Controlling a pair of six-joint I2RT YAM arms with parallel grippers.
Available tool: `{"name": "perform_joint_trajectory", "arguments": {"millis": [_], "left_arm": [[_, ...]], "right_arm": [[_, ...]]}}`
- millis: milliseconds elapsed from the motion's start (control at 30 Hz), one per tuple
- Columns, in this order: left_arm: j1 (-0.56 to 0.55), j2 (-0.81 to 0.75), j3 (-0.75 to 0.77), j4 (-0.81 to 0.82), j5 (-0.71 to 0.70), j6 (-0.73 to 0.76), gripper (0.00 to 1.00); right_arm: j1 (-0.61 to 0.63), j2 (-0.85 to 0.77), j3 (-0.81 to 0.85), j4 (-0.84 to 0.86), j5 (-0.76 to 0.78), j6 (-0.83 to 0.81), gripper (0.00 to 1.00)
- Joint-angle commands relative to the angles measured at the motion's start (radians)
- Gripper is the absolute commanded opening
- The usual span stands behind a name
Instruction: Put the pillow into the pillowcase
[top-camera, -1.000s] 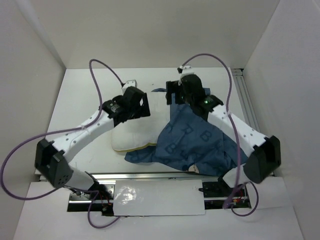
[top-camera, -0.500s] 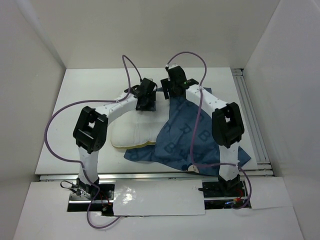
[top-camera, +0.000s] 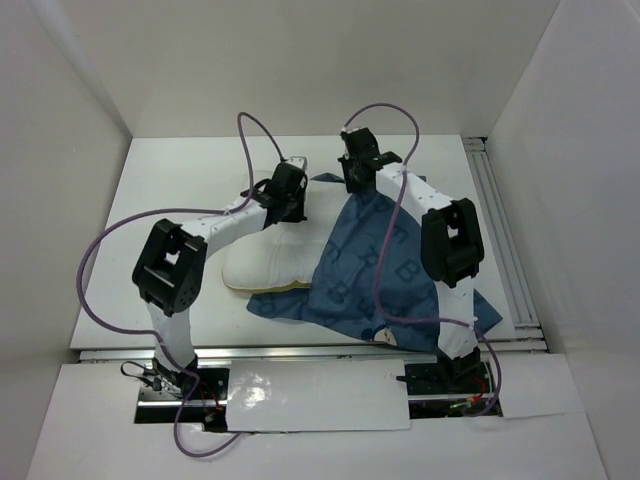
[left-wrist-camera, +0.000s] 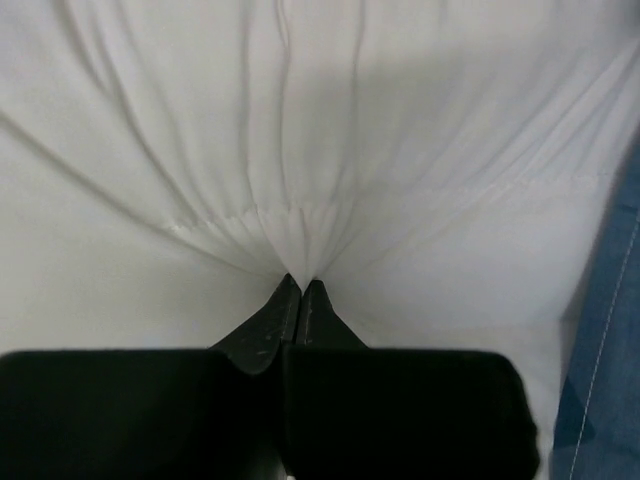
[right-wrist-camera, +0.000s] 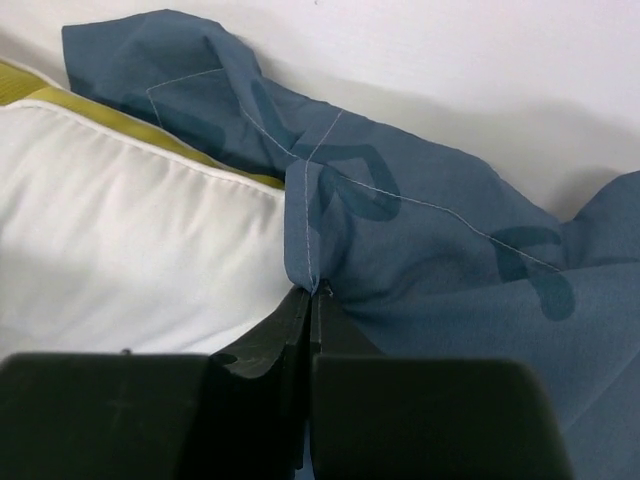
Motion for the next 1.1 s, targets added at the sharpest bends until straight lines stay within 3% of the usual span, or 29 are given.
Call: {"name": "perform_joint_trajectory", "arguments": {"millis": [0,300,533,833,1067], "left_arm": [[-0.006,-0.084,-0.086,0.096,0.016,0.087,0.0],[-0.044,-0.43,-0.296,0.365,0.118,0.214,0.0],[-0.062,-0.627,-0.358,0.495,0.196,0.253,0.0],[-0.072,-0.675,-0.379,0.544,0.221,0.262,0.0],[-0.072,-0.684,-0.563,0.705,0.157,0.262,0.0]], "right_arm": [[0.0,-0.07,0.047,-0.021,-0.001,-0.006,0.0],[0.054,-0.223,0.019,0.071,-0.275,-0.006,0.0],[0.169,-0.245,0.052,0.062,-0.351,-0.006,0.0],[0.319,-0.3,0.171,0.128,-0.4,0.023,0.0],[0.344,-0.377,0.193,0.137,-0.481,0.076,0.0]]}}
